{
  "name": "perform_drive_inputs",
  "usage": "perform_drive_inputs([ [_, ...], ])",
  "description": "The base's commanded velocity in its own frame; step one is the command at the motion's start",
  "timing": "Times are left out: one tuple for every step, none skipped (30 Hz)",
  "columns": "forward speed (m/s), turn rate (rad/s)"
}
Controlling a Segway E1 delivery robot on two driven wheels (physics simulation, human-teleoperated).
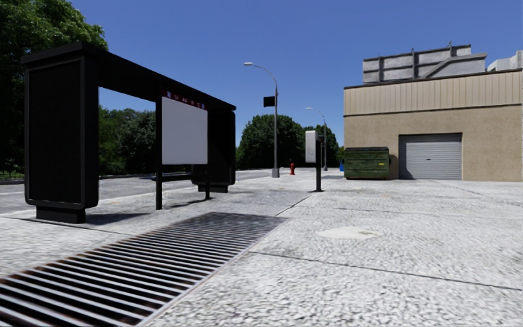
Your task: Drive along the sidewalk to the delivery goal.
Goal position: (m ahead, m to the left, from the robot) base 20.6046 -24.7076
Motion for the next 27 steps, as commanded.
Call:
perform_drive_inputs([
  [2.0, 0.0],
  [2.0, 0.0],
  [2.0, 0.0],
  [2.0, 0.0],
  [2.0, 0.0],
  [2.0, 0.0],
  [2.0, 0.0],
  [2.0, 0.0],
  [2.0, 0.0],
  [2.0, 0.0],
  [2.0, 0.0],
  [2.0, 0.0],
  [2.0, 0.0],
  [2.0, 0.0],
  [2.0, 0.0],
  [2.0, 0.0],
  [2.0, 0.0],
  [2.0, 0.0],
  [2.0, 0.0],
  [2.0, 0.0],
  [2.0, 0.0],
  [2.0, 0.0],
  [2.0, 0.0],
  [2.0, 0.0],
  [2.0, 0.0],
  [2.0, 0.0],
  [2.0, 0.0],
])
